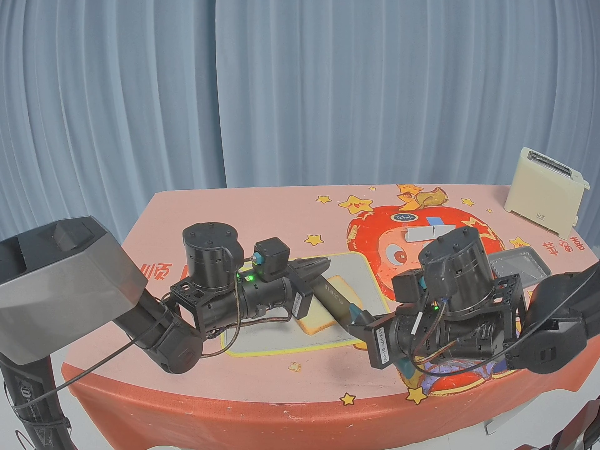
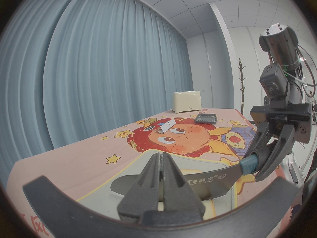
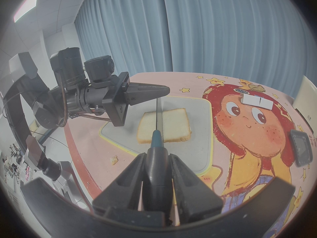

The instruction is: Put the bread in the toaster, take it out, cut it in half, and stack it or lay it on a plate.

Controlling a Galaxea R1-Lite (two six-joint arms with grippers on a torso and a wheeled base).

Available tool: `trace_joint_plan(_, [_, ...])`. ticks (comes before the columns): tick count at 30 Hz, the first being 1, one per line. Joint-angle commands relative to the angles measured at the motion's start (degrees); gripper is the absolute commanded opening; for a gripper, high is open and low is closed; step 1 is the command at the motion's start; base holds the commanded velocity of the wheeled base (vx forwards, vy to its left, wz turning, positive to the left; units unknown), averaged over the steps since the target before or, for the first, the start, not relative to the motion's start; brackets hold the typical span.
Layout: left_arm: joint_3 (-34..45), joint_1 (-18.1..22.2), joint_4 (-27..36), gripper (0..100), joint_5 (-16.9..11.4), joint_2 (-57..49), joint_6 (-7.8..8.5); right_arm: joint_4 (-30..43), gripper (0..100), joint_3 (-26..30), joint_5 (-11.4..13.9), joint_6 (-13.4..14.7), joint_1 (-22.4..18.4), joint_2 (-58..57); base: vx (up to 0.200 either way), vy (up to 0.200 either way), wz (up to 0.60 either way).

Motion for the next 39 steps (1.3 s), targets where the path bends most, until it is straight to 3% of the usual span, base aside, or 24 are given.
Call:
trace_joint_plan(1, [0.0,0.2,-0.2,0,0.0,-1.3,-0.03,0.0,0,-0.4,-0.1,-0.1,0.0,0.7,0.000,0.000,0.00])
trace_joint_plan(18, [0.2,0.2,-0.4,0,0.0,-2.1,-0.03,0.1,0,-2.0,-0.1,-0.4,2.9,0.8,0.000,0.000,0.00])
trace_joint_plan(39, [1.3,1.6,-0.3,0,0.1,-8.3,0.06,-0.1,0,-1.8,-0.2,0.1,0.7,-2.8,0.000,0.000,0.00])
